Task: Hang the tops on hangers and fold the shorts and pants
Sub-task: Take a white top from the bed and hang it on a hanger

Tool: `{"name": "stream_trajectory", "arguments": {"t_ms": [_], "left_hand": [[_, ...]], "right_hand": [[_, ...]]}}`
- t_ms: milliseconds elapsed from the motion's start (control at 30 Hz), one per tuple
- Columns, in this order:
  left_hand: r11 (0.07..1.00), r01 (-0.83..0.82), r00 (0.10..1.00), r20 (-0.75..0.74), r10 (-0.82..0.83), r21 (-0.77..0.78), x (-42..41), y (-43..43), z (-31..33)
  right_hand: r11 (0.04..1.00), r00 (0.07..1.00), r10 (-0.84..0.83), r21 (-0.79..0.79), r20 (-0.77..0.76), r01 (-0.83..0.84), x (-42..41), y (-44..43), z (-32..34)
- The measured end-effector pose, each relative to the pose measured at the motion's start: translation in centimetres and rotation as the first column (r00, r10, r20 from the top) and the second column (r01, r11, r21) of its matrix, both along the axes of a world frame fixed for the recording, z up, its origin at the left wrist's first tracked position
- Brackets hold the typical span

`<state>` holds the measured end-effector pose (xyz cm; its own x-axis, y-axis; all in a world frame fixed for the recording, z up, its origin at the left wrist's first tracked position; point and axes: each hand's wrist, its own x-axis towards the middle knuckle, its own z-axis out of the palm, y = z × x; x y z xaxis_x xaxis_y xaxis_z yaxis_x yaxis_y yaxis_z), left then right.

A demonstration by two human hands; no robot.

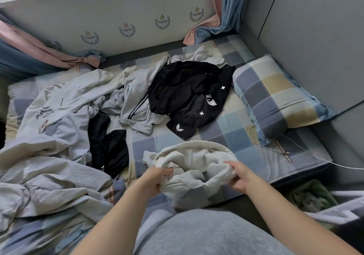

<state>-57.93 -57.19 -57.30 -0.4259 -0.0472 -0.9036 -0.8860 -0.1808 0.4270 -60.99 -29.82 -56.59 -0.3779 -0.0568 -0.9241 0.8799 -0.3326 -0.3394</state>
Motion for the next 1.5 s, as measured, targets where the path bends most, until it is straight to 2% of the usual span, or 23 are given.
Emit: {"name": "stream_trajectory", "arguments": {"t_ms": [100, 167, 267, 400, 500, 667, 733, 833, 933, 1100, 1233, 1400, 1500], "left_hand": [[0.980, -0.194, 0.981, 0.004, 0.194, 0.053, 0.2, -1.5, -0.6], [0.968, -0.228, 0.974, 0.026, 0.226, 0.107, 0.4, -2.1, -0.6], [0.964, -0.191, 0.981, -0.006, 0.195, 0.185, 0.0, -2.6, -0.3], [0.970, 0.023, 0.998, -0.064, -0.008, 0.242, -1.0, -2.9, 1.1], [0.946, 0.220, 0.974, -0.114, -0.198, 0.238, -1.3, -3.1, 2.0], [0.822, 0.499, 0.866, -0.149, -0.477, 0.273, 0.0, -4.6, 2.4], [0.747, 0.606, 0.795, -0.179, -0.580, 0.273, 1.0, -5.3, 2.4], [0.654, 0.742, 0.670, -0.196, -0.716, 0.146, 3.4, -5.0, 2.6], [0.502, 0.859, 0.511, -0.225, -0.830, 0.100, 6.5, -3.9, 2.3], [0.296, 0.950, 0.310, -0.198, -0.930, 0.097, 12.1, -2.0, 1.8], [0.129, 0.987, 0.144, -0.176, -0.974, 0.092, 17.6, 0.5, 1.6], [-0.129, 0.988, -0.108, -0.206, -0.973, 0.091, 26.8, 5.8, 3.1], [-0.255, 0.962, -0.228, -0.229, -0.946, 0.095, 33.5, 9.1, 4.0]], "right_hand": [[0.959, 0.962, -0.273, -0.080, 0.013, 0.273, 1.4, 1.1, -0.5], [0.915, 0.920, -0.391, -0.109, 0.008, 0.389, 2.9, 1.0, -1.0], [0.848, 0.852, -0.523, -0.118, -0.025, 0.517, 5.5, -0.6, -1.1], [0.773, 0.769, -0.634, -0.094, -0.082, 0.627, 8.5, -3.1, -0.6], [0.733, 0.720, -0.678, -0.064, -0.148, 0.677, 11.1, -5.2, 0.7], [0.656, 0.647, -0.743, 0.004, -0.173, 0.755, 18.0, -10.3, 2.8], [0.597, 0.589, -0.795, -0.011, -0.146, 0.802, 21.4, -12.8, 4.3], [0.501, 0.491, -0.860, -0.046, -0.140, 0.864, 26.8, -15.7, 5.8], [0.419, 0.413, -0.895, 0.000, -0.172, 0.908, 31.1, -17.5, 6.6], [0.276, 0.304, -0.929, 0.154, -0.211, 0.949, 37.3, -19.6, 6.3], [0.133, 0.164, -0.961, 0.147, -0.221, 0.980, 43.7, -20.2, 6.7], [-0.125, -0.095, -0.967, 0.111, -0.238, 0.986, 53.4, -20.9, 8.0], [-0.279, -0.249, -0.934, 0.087, -0.256, 0.956, 59.9, -21.3, 8.8]]}}
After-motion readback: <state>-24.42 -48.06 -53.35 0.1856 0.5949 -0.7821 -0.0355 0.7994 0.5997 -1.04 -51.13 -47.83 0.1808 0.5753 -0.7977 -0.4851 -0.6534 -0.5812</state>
